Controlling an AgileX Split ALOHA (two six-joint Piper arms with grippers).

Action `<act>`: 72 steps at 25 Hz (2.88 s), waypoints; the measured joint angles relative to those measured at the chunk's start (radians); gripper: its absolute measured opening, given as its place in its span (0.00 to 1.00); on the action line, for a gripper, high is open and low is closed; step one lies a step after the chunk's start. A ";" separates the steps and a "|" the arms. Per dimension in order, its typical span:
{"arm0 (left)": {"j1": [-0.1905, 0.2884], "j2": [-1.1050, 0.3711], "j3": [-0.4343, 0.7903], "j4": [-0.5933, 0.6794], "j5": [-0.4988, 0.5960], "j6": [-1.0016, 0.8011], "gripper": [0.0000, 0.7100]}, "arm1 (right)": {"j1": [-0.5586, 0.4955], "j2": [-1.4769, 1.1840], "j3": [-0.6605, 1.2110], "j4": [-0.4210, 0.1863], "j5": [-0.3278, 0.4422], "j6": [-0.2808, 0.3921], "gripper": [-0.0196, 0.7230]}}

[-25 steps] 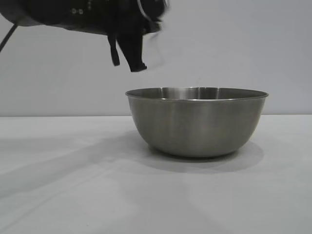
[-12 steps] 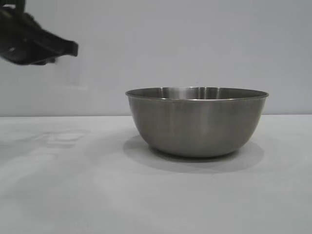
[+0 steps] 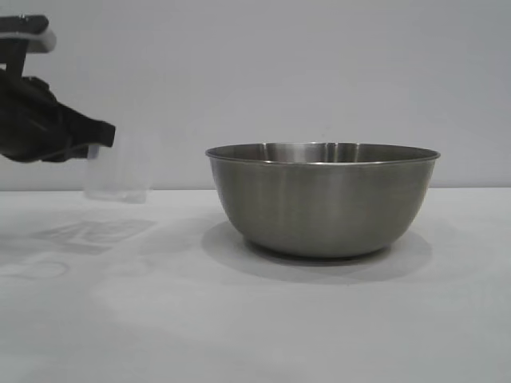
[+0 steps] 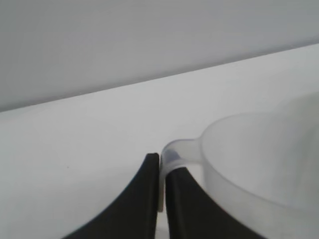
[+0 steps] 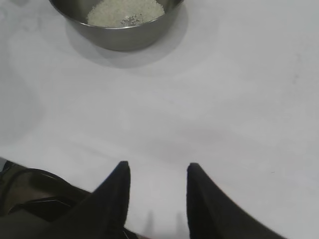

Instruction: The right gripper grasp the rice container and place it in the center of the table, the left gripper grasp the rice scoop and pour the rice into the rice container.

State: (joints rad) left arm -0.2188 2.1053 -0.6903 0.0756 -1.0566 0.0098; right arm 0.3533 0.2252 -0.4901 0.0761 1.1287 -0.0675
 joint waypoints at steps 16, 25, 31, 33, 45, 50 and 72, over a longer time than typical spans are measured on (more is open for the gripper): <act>0.000 0.008 0.054 0.030 -0.062 -0.004 0.13 | 0.000 0.000 0.000 0.000 0.000 0.000 0.33; 0.000 -0.014 0.210 -0.037 -0.080 -0.009 0.13 | 0.000 0.000 0.000 0.000 0.000 0.000 0.33; 0.066 -0.075 0.223 -0.165 -0.080 -0.116 0.13 | 0.000 0.000 0.000 0.000 0.000 0.000 0.33; 0.138 -0.093 0.223 -0.083 -0.080 -0.136 0.13 | 0.000 0.000 0.000 0.000 0.000 0.000 0.33; 0.240 -0.387 0.228 0.050 0.098 -0.105 0.13 | 0.000 0.000 0.000 0.000 0.000 0.000 0.33; 0.240 -0.827 0.228 0.069 0.496 -0.101 0.13 | 0.000 0.000 0.000 0.000 0.000 0.000 0.33; 0.240 -1.998 0.179 -0.041 1.985 0.023 0.13 | 0.000 0.000 0.000 0.000 0.000 0.000 0.33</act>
State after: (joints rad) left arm 0.0212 0.1075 -0.5113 0.0347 0.9284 0.0328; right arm 0.3533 0.2252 -0.4901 0.0761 1.1287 -0.0675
